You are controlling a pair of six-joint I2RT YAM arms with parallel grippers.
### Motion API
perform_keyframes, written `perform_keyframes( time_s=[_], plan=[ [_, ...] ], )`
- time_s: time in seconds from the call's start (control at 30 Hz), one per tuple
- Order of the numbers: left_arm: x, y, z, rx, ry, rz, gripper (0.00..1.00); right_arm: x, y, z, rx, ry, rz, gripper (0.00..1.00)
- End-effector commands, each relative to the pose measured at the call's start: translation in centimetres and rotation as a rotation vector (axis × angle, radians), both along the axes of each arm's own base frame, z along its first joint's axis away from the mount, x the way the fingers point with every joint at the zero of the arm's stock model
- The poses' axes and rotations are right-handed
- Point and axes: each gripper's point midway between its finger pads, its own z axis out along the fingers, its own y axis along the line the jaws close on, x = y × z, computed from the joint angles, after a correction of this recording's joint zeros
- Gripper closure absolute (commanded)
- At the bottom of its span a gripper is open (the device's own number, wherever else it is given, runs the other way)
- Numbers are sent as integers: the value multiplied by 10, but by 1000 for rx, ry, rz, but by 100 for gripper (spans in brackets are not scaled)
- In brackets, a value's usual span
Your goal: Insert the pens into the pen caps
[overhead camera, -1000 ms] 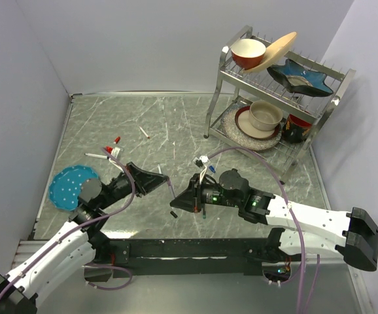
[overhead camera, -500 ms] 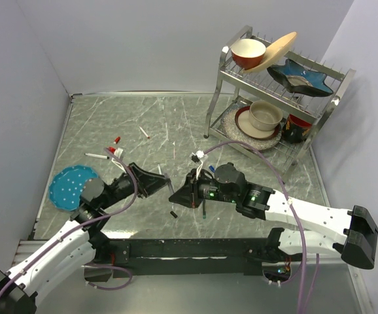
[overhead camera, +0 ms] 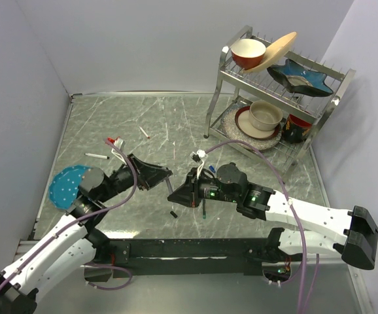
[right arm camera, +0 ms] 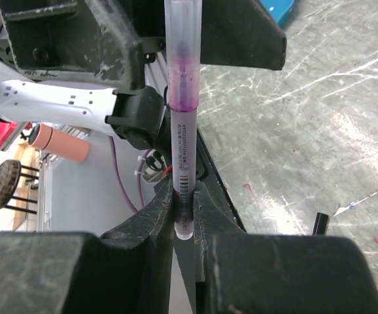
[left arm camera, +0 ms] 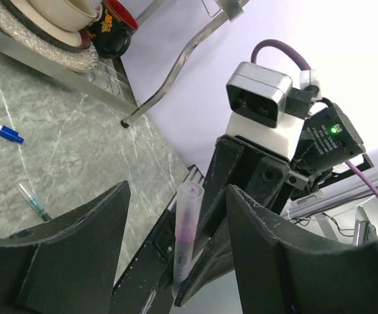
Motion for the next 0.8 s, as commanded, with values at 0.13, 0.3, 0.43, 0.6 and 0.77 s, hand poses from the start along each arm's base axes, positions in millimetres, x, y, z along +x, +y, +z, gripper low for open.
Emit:
perform_keyframes(
  time_s=[0.13,0.3,0.43,0.6,0.77],
  plan=[
    [6,1,25,21,-71,31,37,-5,-5,16,54,-38,22,100],
    [6,-3,24,17,-63,6,41,-3,-3,9,31,-25,19,100],
    [1,-6,19,14,-63,-30,88,-1,-1,14,44,-26,12,100],
    [-10,-7,3,-6,-7,-80,99,18,3,28,31,-41,-62,100],
    [-13,-4,-28,-66,86,-64,99,42,10,70,115,-90,-91,100]
  ],
)
